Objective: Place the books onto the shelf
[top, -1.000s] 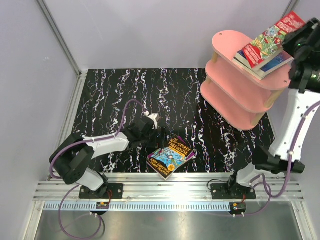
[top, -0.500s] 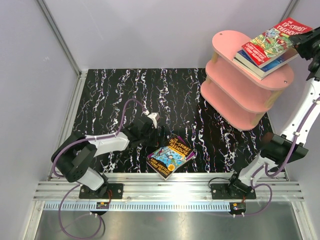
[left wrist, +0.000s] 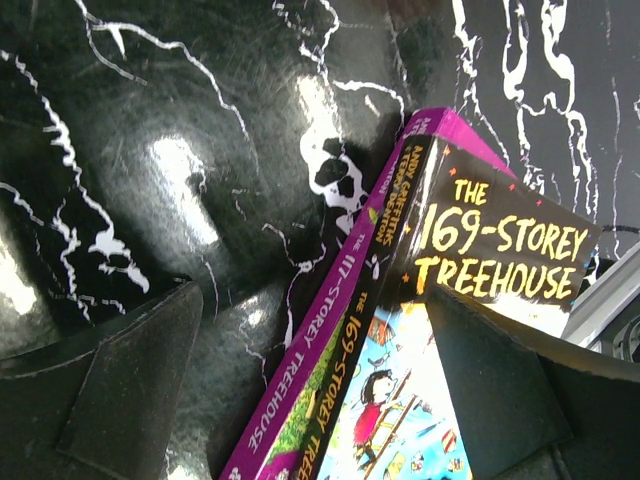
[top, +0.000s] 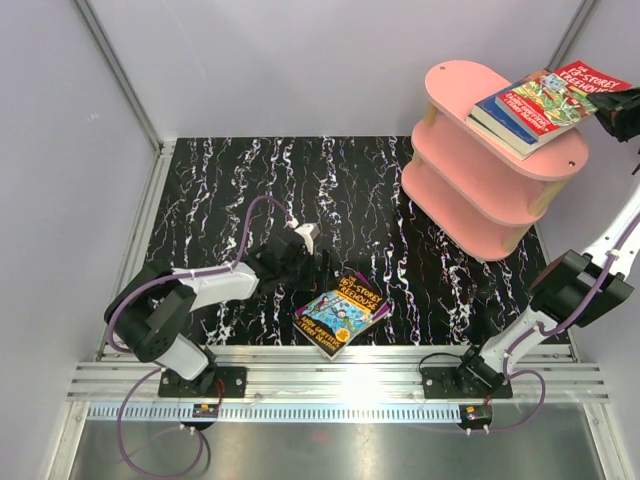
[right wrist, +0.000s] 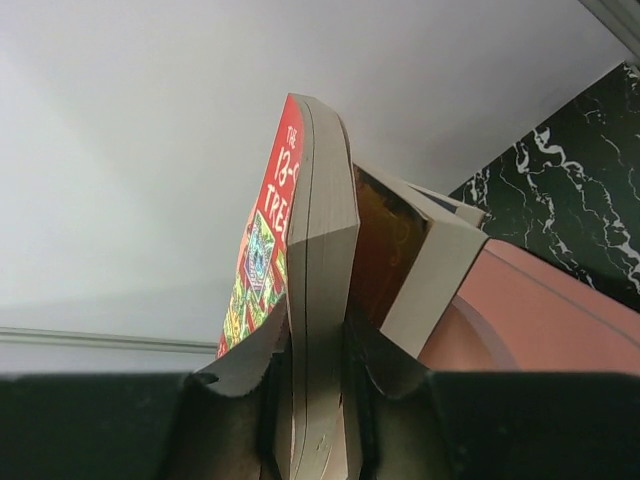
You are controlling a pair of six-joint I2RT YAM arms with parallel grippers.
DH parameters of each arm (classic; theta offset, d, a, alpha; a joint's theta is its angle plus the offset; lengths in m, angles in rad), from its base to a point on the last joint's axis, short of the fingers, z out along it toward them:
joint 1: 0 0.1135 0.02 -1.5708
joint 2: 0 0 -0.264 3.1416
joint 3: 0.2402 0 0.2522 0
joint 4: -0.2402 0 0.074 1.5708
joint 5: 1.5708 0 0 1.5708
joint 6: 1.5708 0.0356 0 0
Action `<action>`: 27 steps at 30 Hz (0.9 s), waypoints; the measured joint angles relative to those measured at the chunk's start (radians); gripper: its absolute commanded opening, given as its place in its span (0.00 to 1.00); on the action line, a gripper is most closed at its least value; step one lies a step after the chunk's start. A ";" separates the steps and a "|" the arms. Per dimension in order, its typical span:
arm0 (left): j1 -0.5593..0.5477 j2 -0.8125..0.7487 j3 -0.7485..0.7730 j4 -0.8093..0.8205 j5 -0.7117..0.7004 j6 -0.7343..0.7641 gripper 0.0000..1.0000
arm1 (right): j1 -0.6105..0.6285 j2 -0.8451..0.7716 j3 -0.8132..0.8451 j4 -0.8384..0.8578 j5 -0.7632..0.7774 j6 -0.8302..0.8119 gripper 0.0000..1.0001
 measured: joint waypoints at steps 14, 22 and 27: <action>0.003 0.019 0.002 0.043 0.016 0.002 0.99 | 0.038 -0.013 -0.021 -0.034 0.002 0.002 0.17; 0.003 0.019 0.003 0.043 0.017 0.001 0.99 | 0.042 -0.051 -0.058 -0.001 -0.026 0.034 0.82; 0.003 0.019 0.002 0.043 0.017 0.002 0.99 | 0.043 -0.095 -0.058 -0.026 -0.010 0.026 1.00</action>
